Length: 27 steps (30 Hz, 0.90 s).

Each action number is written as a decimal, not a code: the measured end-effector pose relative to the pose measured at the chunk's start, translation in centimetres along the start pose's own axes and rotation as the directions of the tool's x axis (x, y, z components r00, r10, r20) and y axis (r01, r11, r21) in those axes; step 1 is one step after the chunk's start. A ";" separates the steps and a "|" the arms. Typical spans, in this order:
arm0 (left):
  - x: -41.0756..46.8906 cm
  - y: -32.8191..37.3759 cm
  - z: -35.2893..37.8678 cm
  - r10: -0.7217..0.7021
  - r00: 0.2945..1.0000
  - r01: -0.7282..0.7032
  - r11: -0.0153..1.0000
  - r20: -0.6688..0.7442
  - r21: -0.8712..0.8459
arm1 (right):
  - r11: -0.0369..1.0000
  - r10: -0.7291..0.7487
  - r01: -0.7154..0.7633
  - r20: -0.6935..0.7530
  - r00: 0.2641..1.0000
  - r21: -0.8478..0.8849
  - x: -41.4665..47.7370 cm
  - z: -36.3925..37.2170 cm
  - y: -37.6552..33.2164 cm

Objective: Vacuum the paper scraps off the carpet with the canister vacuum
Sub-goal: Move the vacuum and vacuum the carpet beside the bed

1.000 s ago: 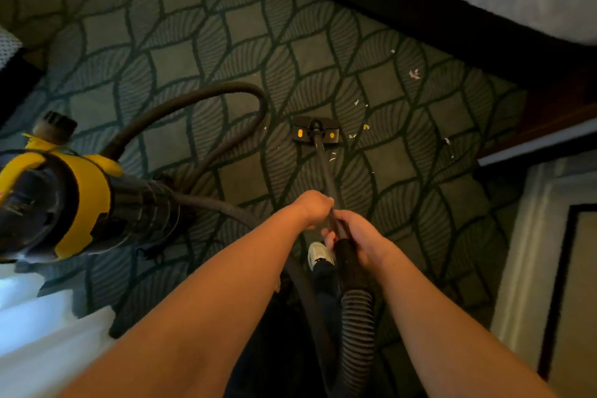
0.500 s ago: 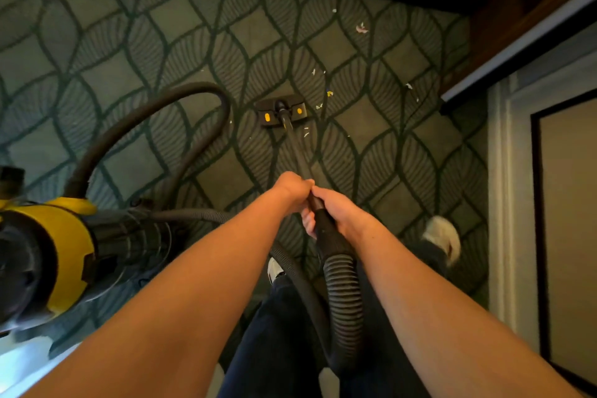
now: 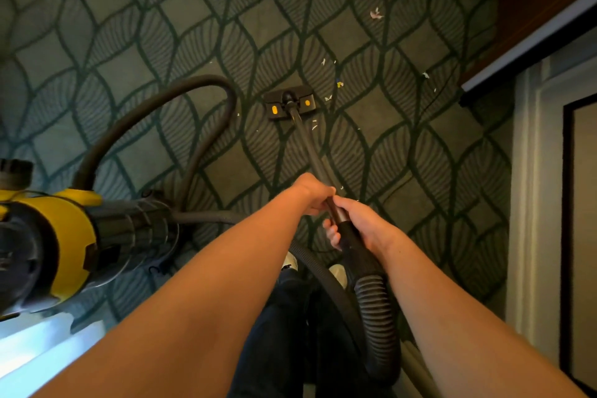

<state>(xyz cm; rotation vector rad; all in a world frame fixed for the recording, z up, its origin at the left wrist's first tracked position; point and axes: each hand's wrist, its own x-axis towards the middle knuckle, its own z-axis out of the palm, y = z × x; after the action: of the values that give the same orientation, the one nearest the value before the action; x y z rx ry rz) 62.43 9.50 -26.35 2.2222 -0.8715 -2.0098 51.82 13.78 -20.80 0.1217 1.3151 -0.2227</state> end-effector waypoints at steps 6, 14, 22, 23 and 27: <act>0.1 0.5 3.8 -0.018 0.997 0.023 0.998 -0.070 0.063 | 0.994 -0.027 0.019 -0.081 0.996 -0.107 0.4 -3.8 0.1; -1.3 0.1 8.4 -0.016 0.999 0.018 0.999 -0.043 0.045 | 0.923 -0.184 0.112 -0.166 0.969 -0.369 -0.4 -9.0 2.1; -3.1 -1.9 12.9 -0.015 0.998 0.009 0.994 0.060 0.110 | 0.912 -0.163 0.073 -0.194 0.967 -0.403 -2.7 -13.2 5.2; -3.3 -2.2 13.3 -0.008 0.999 0.002 0.993 0.053 0.115 | 0.910 -0.164 0.071 -0.197 0.967 -0.409 -2.8 -13.6 5.6; -4.2 -3.1 14.8 -0.002 0.998 -0.006 0.991 0.055 0.135 | 0.907 -0.166 0.069 -0.203 0.965 -0.416 -3.5 -14.7 7.1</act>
<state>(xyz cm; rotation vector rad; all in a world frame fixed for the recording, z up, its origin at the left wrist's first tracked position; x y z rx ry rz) 49.92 18.99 -26.18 2.2411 -1.0448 -2.0798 38.75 24.11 -21.39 -0.2963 1.5806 -0.0324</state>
